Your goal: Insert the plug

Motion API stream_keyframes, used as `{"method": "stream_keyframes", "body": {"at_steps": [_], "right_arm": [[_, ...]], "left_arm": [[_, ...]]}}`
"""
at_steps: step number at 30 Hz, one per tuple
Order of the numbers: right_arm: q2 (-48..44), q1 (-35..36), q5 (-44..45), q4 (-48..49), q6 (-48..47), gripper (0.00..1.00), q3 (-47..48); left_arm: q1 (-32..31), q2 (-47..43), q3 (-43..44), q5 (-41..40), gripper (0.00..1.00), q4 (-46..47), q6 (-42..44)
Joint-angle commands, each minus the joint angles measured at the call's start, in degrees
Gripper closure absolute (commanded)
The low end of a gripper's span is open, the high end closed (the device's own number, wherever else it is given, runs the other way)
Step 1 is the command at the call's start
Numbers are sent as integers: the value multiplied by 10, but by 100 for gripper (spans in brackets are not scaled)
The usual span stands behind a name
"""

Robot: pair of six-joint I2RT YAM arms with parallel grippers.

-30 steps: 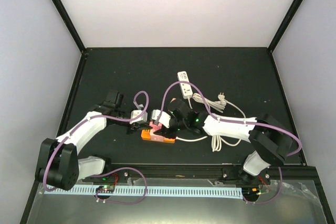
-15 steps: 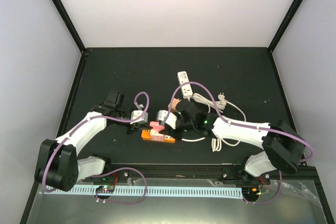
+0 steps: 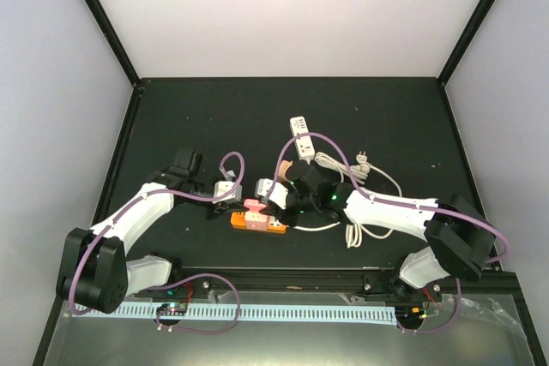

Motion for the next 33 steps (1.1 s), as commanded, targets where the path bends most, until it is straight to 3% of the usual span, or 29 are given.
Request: {"method": "stream_keyframes", "body": {"at_steps": [1,8,11,12,13,17,18,22,24,26,28,30,33], "right_arm": [[15,7,5,-27,-12,99,19],[29,9,14,-59,-19,97,40],[31,10,15,-65,-16,88,47],[30,10,15,-66,-13,78,49],[28,10,17,-65,-9,68,50],[1,9,31,-44,6,45,49],[-9,8,35,-39,10,40,47],[-56,7,60,-20,37,26,29],[-84,5,77,-13,61,18,14],[-117,-1,110,-9,104,15,-2],[-135,-26,163,-23,182,12,-8],[-140,-68,219,-71,276,1,0],[-132,-131,270,-157,375,0,4]], "left_arm": [[1,6,-2,-48,98,16,14],[1,5,-24,-63,99,19,41],[1,11,-24,-69,98,12,50],[1,12,-22,-71,96,8,51],[1,11,-20,-72,91,5,49],[1,5,-1,-73,63,-10,33],[1,2,5,-72,53,-15,28],[1,-10,32,-71,28,-41,16],[3,-17,44,-71,9,-59,14],[8,-23,57,-70,2,-77,17],[15,-28,66,-70,1,-90,24],[27,-29,76,-70,1,-108,37],[54,-14,100,-68,1,-136,59]]}}
